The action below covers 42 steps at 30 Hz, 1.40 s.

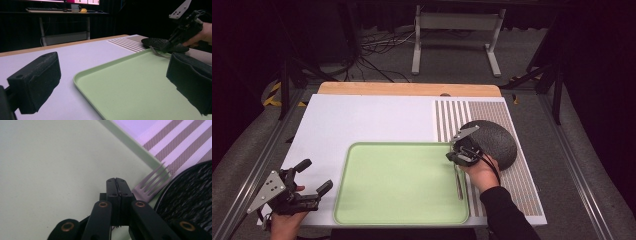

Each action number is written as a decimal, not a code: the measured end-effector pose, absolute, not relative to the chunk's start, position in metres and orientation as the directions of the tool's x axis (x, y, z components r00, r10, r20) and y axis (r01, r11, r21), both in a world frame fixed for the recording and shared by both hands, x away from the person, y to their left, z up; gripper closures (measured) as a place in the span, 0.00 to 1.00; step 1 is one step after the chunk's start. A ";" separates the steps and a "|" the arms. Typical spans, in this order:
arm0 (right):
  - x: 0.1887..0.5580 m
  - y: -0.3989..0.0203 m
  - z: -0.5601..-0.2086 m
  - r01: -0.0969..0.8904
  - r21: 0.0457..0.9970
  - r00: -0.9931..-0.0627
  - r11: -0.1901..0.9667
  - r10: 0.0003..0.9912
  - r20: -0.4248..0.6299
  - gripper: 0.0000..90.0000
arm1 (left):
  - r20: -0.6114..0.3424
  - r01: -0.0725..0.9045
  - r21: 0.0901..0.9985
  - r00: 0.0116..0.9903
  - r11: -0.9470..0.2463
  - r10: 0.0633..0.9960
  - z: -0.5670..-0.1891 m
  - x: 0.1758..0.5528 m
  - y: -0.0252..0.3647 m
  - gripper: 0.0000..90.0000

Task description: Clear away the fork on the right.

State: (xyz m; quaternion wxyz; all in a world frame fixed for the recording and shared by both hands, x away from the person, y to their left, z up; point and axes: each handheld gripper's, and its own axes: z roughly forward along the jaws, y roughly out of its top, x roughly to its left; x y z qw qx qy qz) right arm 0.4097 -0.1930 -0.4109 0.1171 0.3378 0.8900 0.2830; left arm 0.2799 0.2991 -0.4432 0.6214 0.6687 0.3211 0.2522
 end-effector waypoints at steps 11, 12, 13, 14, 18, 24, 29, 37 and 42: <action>0.388 -0.199 -0.377 0.415 0.703 -0.765 0.577 0.640 -0.073 0.56 | -0.062 0.116 0.993 0.665 -0.021 0.744 -0.443 0.280 0.299 0.00; 0.387 -0.200 -0.375 0.405 0.709 -0.769 0.577 0.634 -0.076 0.47 | -0.057 0.114 0.993 0.667 -0.027 0.743 -0.443 0.280 0.299 0.00; 0.385 -0.201 -0.373 0.393 0.720 -0.767 0.572 0.636 -0.086 0.37 | -0.056 0.114 0.993 0.667 -0.027 0.743 -0.443 0.280 0.299 0.00; 0.382 -0.203 -0.371 0.381 0.733 -0.761 0.564 0.642 -0.098 0.30 | -0.057 0.115 0.993 0.668 -0.027 0.742 -0.443 0.280 0.299 0.00; 0.376 -0.211 -0.365 0.343 0.777 -0.764 0.528 0.638 -0.097 0.13 | -0.056 0.116 0.993 0.668 -0.029 0.742 -0.443 0.280 0.299 0.00; 0.364 -0.229 -0.361 0.299 0.840 -0.748 0.453 0.658 -0.089 0.03 | -0.057 0.116 0.993 0.668 -0.029 0.742 -0.443 0.279 0.299 0.00; 0.355 -0.247 -0.363 0.270 0.878 -0.739 0.394 0.670 -0.073 0.00 | -0.056 0.114 0.993 0.667 -0.028 0.743 -0.443 0.279 0.298 0.00; 0.342 -0.270 -0.373 0.202 0.927 -0.729 0.316 0.680 -0.073 0.00 | -0.056 0.115 0.993 0.666 -0.028 0.744 -0.443 0.279 0.299 0.00; 0.336 -0.284 -0.383 0.167 0.947 -0.711 0.273 0.699 -0.077 0.00 | -0.055 0.116 0.993 0.668 -0.031 0.743 -0.443 0.279 0.298 0.00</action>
